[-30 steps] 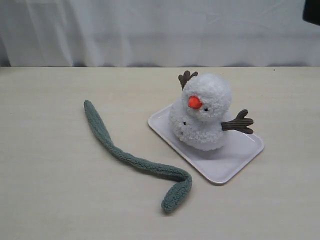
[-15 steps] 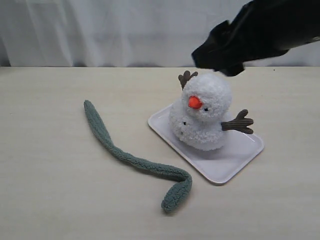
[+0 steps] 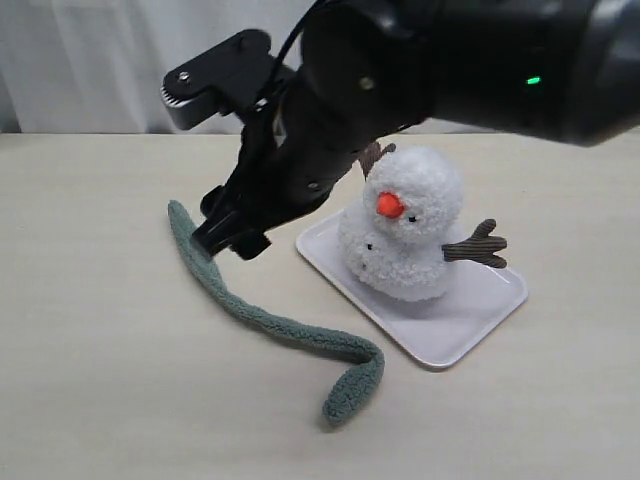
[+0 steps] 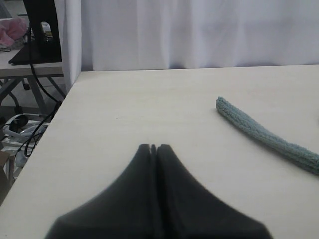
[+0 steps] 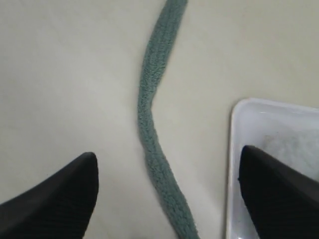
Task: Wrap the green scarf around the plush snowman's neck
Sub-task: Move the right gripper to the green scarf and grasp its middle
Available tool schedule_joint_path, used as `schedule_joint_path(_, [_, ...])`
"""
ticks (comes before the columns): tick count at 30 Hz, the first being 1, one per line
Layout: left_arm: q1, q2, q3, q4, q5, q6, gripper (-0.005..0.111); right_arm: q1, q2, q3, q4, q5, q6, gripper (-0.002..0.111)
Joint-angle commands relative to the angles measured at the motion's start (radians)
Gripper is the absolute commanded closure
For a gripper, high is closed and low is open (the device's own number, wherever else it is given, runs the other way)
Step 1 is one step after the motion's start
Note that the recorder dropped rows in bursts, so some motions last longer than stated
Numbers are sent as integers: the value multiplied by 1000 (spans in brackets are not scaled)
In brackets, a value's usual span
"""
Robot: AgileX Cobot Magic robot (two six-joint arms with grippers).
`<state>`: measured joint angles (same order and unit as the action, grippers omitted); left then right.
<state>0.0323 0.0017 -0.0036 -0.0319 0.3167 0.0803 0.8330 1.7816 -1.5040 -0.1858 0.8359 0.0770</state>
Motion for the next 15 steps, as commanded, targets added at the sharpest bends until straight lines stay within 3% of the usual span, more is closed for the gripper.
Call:
schedule_joint_path(1, [2, -2, 4, -7, -9, -3, 107, 7, 133, -81, 74, -4, -63, 36])
schedule_joint_path(15, [2, -2, 4, -7, -9, -3, 107, 7, 420, -193, 36, -98, -93, 36])
